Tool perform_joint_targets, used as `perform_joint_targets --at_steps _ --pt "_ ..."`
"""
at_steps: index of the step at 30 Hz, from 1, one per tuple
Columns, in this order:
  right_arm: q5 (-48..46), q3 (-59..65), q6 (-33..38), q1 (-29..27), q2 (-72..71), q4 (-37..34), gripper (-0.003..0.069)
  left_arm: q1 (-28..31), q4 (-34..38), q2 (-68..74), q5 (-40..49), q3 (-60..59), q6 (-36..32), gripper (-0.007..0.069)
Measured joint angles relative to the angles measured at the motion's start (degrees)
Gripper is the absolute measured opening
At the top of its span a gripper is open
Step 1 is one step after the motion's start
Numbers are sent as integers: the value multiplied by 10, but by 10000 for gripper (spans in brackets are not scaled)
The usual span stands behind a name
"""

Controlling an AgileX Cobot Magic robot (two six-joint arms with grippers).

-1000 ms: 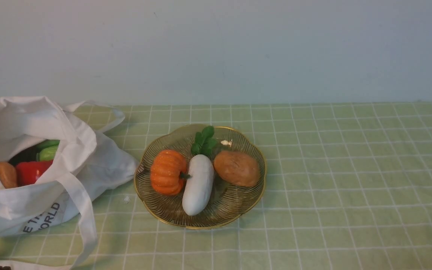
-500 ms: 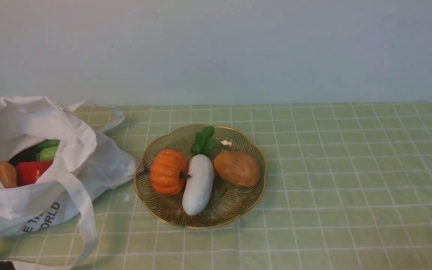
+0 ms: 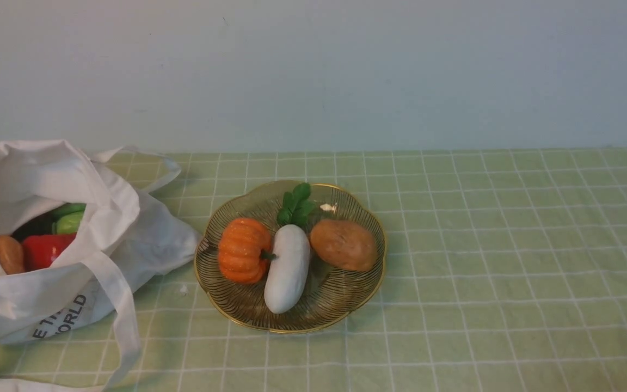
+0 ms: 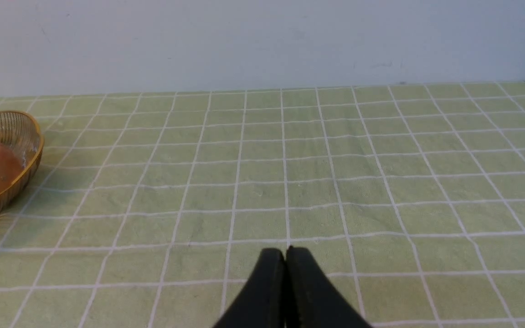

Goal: Take vegetables from bag on green coffee tablecloth place on plate.
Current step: 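Reach into the bag and grasp the red bell pepper with the left gripper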

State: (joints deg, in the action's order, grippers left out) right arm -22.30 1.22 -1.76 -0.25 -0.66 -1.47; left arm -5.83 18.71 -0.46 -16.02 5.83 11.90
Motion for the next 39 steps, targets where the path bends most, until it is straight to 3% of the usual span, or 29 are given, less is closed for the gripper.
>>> perform_joint_targets --at_steps 3,12,13,18,25,32,39 --pt "0 0 0 0 0 0 -15 0 -1 30 80 85 -32 -5" --pt "0 0 0 0 0 0 -15 0 -18 284 467 341 -119 -5" --pt "0 0 0 0 0 0 -15 0 -43 361 555 398 -127 -5" --pt "0 0 0 0 0 0 -15 0 -132 522 709 507 -128 -5" --pt "0 0 0 0 0 0 -15 0 -240 682 760 592 -86 -5" --pt "0 0 0 0 0 0 -15 47 -214 811 751 641 -76 -4" --pt "0 0 0 0 0 0 -15 77 -206 904 721 648 -119 -1"
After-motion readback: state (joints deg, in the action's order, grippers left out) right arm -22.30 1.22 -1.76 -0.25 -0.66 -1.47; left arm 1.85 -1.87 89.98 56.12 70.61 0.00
